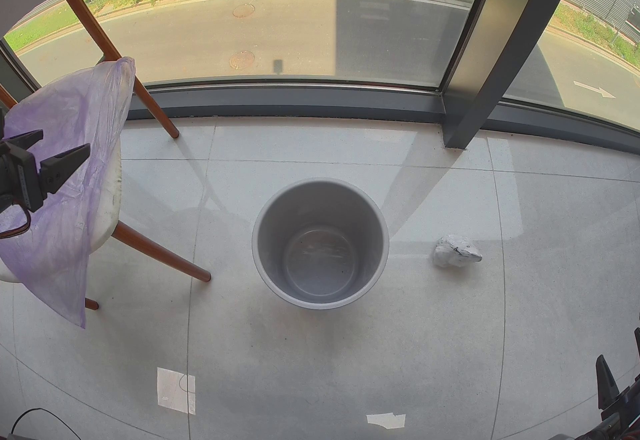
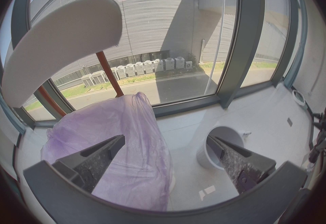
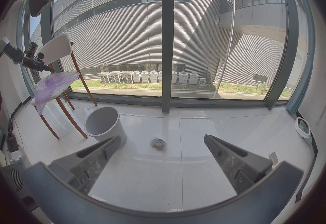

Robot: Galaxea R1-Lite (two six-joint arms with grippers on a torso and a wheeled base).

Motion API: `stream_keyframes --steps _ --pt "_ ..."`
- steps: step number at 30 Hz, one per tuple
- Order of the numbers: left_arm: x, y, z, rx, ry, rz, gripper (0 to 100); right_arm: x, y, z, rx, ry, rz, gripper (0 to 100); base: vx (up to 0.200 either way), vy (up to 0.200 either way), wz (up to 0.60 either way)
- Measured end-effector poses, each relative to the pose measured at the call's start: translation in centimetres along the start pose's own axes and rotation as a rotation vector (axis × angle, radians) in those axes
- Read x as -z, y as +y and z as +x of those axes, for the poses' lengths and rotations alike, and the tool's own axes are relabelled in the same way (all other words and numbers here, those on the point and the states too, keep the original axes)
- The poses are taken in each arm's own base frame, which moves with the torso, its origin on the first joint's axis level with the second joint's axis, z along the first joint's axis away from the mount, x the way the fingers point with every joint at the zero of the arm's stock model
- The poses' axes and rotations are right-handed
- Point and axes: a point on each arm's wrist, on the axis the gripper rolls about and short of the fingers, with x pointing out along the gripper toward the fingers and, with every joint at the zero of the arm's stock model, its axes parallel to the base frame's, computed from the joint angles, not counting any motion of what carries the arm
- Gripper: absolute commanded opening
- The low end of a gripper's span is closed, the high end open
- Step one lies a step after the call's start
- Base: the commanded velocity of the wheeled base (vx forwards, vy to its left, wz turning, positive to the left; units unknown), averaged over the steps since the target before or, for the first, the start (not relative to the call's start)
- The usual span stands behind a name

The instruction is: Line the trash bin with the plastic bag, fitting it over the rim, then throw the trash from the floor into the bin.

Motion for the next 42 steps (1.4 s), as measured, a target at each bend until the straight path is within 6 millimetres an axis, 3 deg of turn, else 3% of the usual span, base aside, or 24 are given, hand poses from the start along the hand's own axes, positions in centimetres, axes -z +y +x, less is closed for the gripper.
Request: stream_keyframes --steps 17,29,30,42 --pt "2.2 0.9 8.0 -0.034 0.086 0.045 100 0.0 0.0 0.0 0.003 0.0 0.001 100 0.0 0.0 0.0" --pt "4.1 1.0 10.5 -0.048 0.134 0.059 100 0.0 0.0 0.0 0.005 -0.001 0.002 100 0.0 0.0 0.0" --pt "4.2 1.0 10.6 -0.047 0.138 0.059 0 0.0 0.0 0.0 0.006 -0.001 0.002 100 0.0 0.0 0.0" --pt "4.7 1.0 10.7 -0.053 0.132 0.052 0 0.0 0.0 0.0 0.007 -0.001 0.003 100 0.0 0.0 0.0"
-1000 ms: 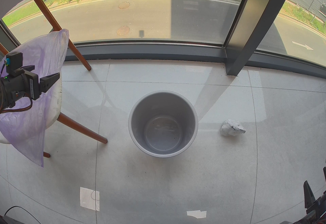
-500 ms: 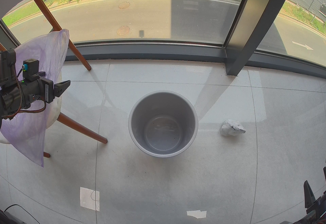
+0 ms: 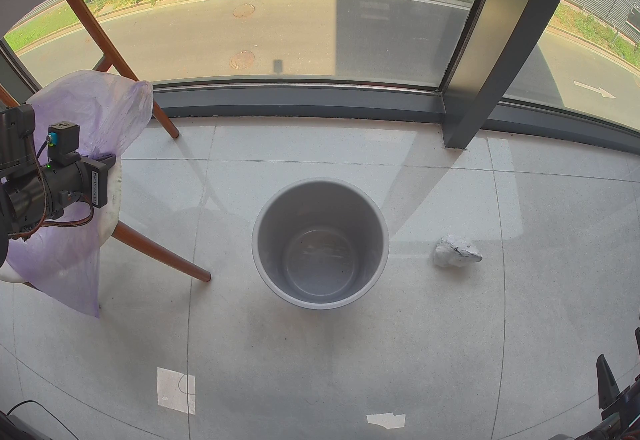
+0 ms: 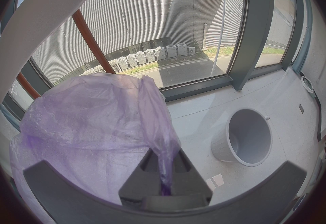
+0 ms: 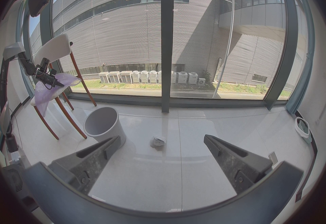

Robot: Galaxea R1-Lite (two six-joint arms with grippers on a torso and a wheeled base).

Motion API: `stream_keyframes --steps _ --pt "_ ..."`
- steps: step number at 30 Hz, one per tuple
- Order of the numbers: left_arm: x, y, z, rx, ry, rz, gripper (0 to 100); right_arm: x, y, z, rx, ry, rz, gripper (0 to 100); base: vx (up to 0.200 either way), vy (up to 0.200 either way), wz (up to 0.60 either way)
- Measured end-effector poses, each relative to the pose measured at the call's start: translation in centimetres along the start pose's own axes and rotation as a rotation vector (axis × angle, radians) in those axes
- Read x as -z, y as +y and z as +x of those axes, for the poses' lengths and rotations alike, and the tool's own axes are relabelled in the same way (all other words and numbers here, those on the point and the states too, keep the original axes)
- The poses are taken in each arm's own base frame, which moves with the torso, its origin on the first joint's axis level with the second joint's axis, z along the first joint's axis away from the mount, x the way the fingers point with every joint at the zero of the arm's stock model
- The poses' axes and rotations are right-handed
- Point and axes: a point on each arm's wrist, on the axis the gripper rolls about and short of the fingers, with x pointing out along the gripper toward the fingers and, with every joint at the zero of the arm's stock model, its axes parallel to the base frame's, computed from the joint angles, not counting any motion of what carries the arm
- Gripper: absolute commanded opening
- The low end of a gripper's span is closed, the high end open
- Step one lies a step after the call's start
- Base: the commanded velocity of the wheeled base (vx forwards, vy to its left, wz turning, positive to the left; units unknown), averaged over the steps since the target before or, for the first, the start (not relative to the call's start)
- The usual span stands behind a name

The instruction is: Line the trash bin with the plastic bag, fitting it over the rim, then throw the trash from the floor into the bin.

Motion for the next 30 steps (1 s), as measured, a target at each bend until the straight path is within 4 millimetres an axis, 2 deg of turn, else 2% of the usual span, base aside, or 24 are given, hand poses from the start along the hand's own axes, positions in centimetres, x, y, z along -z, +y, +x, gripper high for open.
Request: stream_keyframes --steps 7,12,16,23,30 --pt "0.1 1.3 -0.4 -0.06 0.003 -0.021 0 0.0 0.0 0.0 0.001 0.0 0.002 100 0.0 0.0 0.0" --pt "-0.5 2.6 -2.4 -0.11 -0.039 -0.065 0 0.0 0.0 0.0 0.001 0.0 0.002 100 0.0 0.0 0.0" --pt "-0.2 2.4 -4.4 -0.084 -0.068 -0.153 0 0.0 0.0 0.0 0.001 0.0 0.002 100 0.0 0.0 0.0" --pt "0.9 1.2 -7.6 0.063 -0.11 -0.316 0 0.0 0.0 0.0 0.001 0.0 0.002 100 0.0 0.0 0.0" --pt "-0.6 0.7 -9.3 0.281 -0.278 -0.275 0 0.0 0.0 0.0 0.001 0.0 0.003 100 0.0 0.0 0.0"
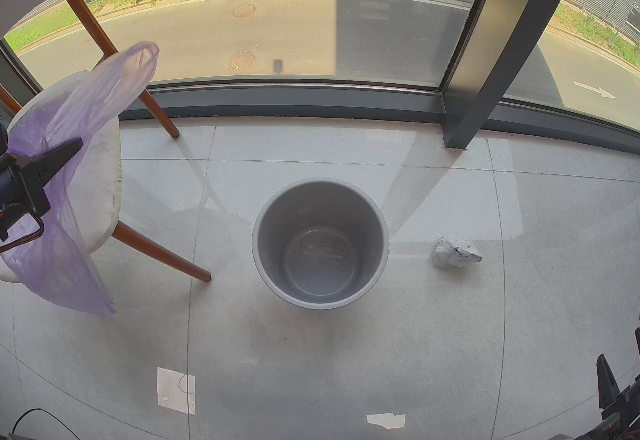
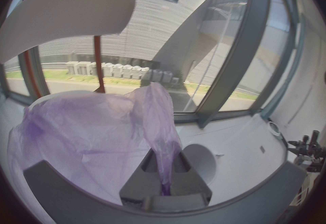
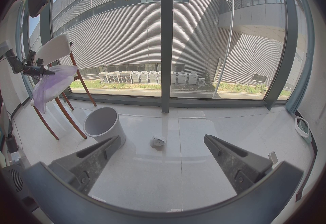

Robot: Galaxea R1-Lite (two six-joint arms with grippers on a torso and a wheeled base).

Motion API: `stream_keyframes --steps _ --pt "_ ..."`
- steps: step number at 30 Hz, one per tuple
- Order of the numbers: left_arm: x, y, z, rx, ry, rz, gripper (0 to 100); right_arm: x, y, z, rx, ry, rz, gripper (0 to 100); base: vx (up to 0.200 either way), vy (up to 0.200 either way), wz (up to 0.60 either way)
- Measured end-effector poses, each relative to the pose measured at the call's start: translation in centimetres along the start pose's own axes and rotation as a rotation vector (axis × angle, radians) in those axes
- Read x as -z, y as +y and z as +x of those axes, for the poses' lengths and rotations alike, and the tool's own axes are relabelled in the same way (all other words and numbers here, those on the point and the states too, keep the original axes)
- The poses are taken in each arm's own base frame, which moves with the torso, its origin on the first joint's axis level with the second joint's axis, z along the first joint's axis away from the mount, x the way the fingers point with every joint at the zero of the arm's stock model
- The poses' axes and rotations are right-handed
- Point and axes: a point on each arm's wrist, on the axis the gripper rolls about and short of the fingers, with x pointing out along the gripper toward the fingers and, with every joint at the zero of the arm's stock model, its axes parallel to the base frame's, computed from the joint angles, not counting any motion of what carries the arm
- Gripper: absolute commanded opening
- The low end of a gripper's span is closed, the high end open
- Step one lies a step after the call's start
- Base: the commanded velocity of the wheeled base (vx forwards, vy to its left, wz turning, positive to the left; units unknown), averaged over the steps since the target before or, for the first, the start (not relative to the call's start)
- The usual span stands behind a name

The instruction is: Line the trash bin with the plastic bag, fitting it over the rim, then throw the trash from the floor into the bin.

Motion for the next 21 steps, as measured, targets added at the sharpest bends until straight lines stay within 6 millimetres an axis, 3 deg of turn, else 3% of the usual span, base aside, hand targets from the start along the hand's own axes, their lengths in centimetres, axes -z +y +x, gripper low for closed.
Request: stream_keyframes --steps 11,21 --pt "-0.9 -1.3 1.1 0.417 -0.064 0.046 0 0.0 0.0 0.0 0.004 0.0 0.012 100 0.0 0.0 0.0" --pt "-0.1 -5.7 4.5 0.808 -0.028 0.011 0 0.0 0.0 0.0 0.007 0.001 0.015 100 0.0 0.0 0.0"
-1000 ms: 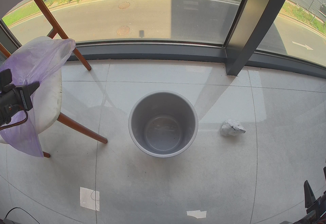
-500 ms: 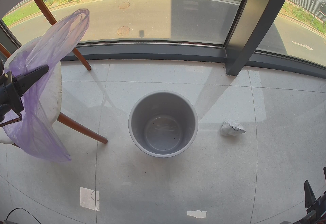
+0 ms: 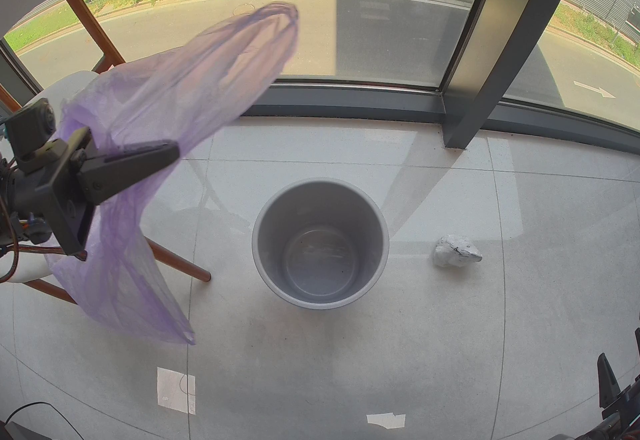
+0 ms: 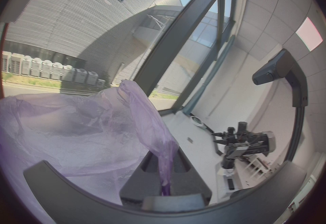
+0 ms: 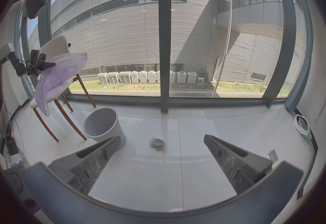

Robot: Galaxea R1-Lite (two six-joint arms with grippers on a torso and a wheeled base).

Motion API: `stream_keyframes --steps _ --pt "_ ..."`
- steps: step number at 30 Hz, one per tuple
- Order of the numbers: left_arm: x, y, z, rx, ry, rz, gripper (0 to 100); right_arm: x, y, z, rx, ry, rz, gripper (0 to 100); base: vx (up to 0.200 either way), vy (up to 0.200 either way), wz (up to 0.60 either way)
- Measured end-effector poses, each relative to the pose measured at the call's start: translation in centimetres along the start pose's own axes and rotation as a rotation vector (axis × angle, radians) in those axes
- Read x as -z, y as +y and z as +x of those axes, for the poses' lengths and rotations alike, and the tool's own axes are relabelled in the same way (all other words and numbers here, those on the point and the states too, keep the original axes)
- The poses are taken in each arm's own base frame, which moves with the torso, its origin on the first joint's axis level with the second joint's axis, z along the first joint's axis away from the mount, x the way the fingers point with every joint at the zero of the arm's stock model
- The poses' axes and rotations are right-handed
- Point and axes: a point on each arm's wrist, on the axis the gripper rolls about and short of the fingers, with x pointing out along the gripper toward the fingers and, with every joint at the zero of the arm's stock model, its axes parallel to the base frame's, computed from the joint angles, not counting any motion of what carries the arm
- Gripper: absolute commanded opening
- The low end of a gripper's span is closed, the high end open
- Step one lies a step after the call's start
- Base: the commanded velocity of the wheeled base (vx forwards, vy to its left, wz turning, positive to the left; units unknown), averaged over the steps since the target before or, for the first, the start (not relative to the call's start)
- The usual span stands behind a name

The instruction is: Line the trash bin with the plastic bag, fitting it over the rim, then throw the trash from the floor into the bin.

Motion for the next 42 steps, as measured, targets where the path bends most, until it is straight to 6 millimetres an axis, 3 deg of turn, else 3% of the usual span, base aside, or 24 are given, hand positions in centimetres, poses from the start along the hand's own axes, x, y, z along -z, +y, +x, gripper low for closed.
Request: stream_keyframes --steps 9,15,28,42 --pt "0.0 -0.9 4.5 0.22 0.013 -0.109 0 0.0 0.0 0.0 0.0 -0.002 0.0 100 0.0 0.0 0.0" --pt "0.9 -1.1 6.3 0.271 0.037 -0.148 0 0.0 0.0 0.0 0.0 -0.002 0.0 100 0.0 0.0 0.0" --pt "1.8 0.0 7.7 0.269 0.06 -0.179 0 0.0 0.0 0.0 -0.002 -0.002 0.0 100 0.0 0.0 0.0" --pt "4.1 0.3 7.3 0.127 0.097 -0.212 0 -0.1 0.0 0.0 -0.003 -0.005 0.0 100 0.0 0.0 0.0"
